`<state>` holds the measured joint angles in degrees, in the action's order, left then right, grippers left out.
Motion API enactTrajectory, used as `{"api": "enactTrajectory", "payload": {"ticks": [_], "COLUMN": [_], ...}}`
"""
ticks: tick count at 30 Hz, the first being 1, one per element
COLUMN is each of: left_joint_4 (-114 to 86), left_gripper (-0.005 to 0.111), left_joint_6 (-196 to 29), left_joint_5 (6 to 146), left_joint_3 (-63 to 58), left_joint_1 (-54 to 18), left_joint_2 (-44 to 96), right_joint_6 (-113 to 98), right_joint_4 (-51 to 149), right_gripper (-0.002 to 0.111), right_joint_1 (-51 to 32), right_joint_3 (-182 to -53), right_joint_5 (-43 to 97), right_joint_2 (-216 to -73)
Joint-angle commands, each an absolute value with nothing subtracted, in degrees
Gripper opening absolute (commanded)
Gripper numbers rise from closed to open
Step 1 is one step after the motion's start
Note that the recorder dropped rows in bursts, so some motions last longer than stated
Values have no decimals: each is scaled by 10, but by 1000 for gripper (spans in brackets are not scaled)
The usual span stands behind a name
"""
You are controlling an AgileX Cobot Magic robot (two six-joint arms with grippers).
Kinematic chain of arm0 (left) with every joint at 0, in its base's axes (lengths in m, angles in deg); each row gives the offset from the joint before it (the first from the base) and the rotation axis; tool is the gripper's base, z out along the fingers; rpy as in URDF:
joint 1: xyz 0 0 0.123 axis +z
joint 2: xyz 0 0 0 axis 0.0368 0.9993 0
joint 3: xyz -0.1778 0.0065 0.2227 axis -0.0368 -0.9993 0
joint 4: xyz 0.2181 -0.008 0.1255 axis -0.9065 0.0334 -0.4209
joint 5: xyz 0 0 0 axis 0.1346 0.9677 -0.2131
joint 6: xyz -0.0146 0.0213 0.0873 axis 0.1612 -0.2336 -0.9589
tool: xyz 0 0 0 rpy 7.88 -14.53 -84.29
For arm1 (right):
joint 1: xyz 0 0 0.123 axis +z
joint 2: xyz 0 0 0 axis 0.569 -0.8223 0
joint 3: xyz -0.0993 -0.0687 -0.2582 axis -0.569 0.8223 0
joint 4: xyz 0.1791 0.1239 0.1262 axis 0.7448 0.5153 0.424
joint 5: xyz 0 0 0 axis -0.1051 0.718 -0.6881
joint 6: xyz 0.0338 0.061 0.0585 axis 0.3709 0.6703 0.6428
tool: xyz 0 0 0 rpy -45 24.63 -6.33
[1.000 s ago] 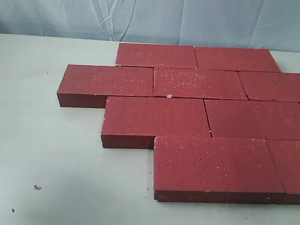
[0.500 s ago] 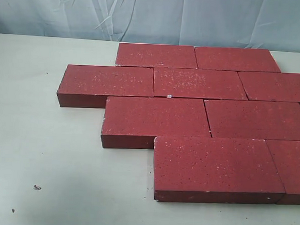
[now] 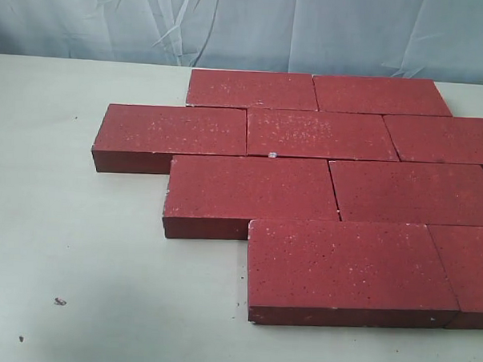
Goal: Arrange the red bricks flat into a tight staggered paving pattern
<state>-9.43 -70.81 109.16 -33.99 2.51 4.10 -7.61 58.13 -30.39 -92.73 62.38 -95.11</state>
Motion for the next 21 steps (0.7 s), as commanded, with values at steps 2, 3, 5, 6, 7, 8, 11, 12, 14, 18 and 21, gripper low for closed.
{"api": "enactTrajectory", "payload": {"ticks": [2,3,5,6,7,8,11,12,14,18,21], "left_joint_4": [-98,-98,-98,-98,-98,-98,-98,-98,-98,-98,-98], "left_gripper": [0,0,0,0,0,0,0,0,0,0,0], "left_joint_6": [-707,-707,-707,-707,-707,-707,-707,-707,-707,-707,-707], "left_joint_5": [1084,1084,1084,1084,1084,1084,1084,1084,1084,1084,1084], "left_joint_3": [-343,-343,-343,-343,-343,-343,-343,-343,-343,-343,-343], "left_joint_1": [26,26,26,26,26,26,26,26,26,26,26], "left_joint_2": [41,41,41,41,41,41,41,41,41,41,41], "right_joint_6": [-43,-43,-43,-43,-43,-43,-43,-45,-60,-73,-73], "right_joint_4": [549,548,546,546,546,546,539,536,529,529,528], "right_gripper": [-1,-1,-1,-1,-1,-1,-1,-1,-1,-1,-1], "right_joint_1": [-307,-307,-307,-307,-307,-307,-307,-307,-307,-307,-307], "right_joint_3": [-903,-900,-891,-888,-884,-880,-878,-878,-878,-878,-878], "right_joint_5": [618,618,619,619,619,619,622,622,622,622,622], "right_joint_2": [-926,-923,-916,-912,-910,-905,-897,-894,-890,-886,-885]}}
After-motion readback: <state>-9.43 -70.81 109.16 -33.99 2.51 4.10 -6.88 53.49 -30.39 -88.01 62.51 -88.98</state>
